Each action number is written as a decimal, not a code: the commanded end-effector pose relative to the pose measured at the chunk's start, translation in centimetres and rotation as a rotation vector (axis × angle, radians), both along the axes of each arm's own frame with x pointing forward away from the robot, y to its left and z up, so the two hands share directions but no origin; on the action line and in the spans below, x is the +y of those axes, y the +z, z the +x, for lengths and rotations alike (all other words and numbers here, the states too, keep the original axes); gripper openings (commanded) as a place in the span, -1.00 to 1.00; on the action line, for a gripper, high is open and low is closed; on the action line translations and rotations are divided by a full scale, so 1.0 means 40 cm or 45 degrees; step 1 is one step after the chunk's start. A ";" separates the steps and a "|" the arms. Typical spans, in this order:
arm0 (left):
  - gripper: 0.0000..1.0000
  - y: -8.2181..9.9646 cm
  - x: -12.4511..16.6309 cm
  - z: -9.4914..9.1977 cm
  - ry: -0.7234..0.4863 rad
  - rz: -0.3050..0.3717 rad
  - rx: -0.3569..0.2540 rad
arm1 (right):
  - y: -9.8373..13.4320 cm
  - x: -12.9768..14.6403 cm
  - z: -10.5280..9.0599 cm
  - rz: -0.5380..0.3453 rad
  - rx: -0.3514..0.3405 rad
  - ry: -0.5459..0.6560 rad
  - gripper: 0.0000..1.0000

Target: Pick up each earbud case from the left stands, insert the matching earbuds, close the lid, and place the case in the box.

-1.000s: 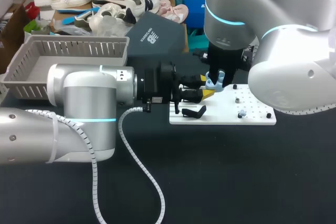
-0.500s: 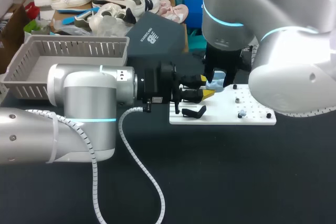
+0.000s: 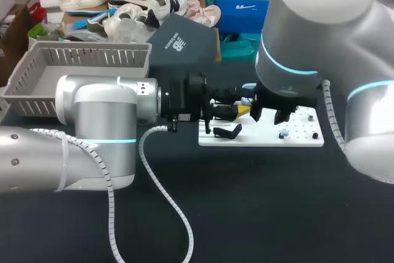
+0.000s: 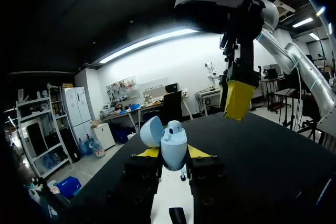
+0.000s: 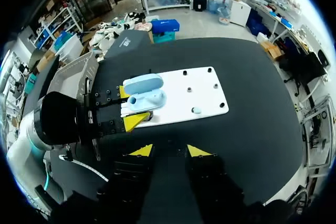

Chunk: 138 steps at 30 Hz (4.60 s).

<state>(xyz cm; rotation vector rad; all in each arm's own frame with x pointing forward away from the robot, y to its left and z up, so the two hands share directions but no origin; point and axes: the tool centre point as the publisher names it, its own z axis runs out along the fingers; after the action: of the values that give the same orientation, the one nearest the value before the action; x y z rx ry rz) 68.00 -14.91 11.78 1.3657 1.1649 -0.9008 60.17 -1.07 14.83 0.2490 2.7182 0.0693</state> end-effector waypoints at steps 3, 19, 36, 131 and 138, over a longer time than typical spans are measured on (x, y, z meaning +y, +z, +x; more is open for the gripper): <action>-1.00 -0.002 -0.001 0.001 0.002 -0.004 -0.002 | -0.076 -0.056 -0.016 0.065 -0.093 0.036 -0.32; -1.00 -0.002 -0.001 0.001 0.002 -0.004 -0.002 | -0.231 -0.105 0.037 0.126 -0.059 0.028 -0.34; -1.00 -0.002 -0.001 0.001 0.002 -0.004 -0.002 | -0.276 -0.149 0.070 0.132 -0.088 -0.127 -0.33; -1.00 -0.002 -0.001 0.001 0.002 -0.004 -0.002 | -0.330 -0.155 0.206 0.205 -0.048 -0.219 -1.00; -1.00 -0.002 -0.001 0.001 0.002 -0.004 -0.002 | -0.308 -0.155 0.188 0.210 -0.076 -0.222 -1.00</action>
<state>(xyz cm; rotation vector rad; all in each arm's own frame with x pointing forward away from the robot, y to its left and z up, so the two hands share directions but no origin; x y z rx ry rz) 68.00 -14.91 11.78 1.3657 1.1651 -0.9007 68.46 -7.10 2.22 0.5209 2.6442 0.2445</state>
